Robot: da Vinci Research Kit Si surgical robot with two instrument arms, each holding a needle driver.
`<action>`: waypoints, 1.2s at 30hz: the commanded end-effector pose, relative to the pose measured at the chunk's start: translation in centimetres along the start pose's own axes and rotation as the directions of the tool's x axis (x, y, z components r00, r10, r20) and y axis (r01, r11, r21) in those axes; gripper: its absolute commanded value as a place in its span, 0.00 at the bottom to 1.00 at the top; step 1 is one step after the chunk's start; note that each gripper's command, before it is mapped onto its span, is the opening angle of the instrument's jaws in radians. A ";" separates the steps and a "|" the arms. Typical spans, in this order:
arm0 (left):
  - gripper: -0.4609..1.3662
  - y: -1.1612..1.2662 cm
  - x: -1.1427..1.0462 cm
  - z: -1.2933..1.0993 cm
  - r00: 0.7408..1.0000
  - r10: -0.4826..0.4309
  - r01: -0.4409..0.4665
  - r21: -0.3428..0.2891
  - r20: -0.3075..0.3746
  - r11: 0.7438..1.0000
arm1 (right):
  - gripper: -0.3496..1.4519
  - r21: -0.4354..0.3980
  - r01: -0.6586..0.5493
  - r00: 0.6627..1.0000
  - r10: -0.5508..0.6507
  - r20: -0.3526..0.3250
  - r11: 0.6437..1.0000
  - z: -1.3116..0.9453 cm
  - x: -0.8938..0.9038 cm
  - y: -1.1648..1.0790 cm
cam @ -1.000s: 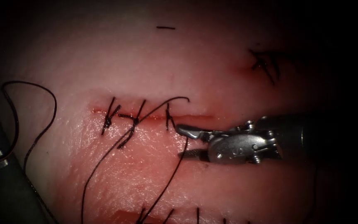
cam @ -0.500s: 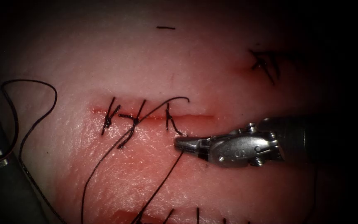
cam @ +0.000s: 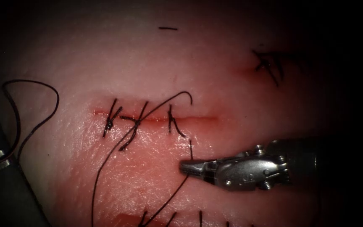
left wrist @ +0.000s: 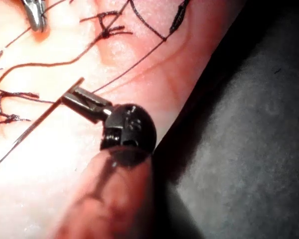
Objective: Wound Closure
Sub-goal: Pull the string through the cut with the right gripper
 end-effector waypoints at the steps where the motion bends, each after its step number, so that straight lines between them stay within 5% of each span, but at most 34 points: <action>1: 0.06 0.01 0.00 0.00 1.000 0.000 0.000 -0.002 0.001 1.000 | 0.00 0.001 0.004 1.000 -0.004 -0.003 1.000 -0.01 0.06 -0.03; 22: 0.06 0.05 -0.02 0.01 1.000 -0.003 0.003 -0.002 0.000 1.000 | 0.00 0.081 0.002 0.999 0.002 -0.050 0.997 0.04 1.45 -0.77; 36: 0.06 0.06 -0.03 0.00 1.000 -0.002 0.002 -0.002 -0.001 1.000 | 0.00 0.108 0.001 0.998 0.006 -0.066 0.994 0.20 2.03 -0.99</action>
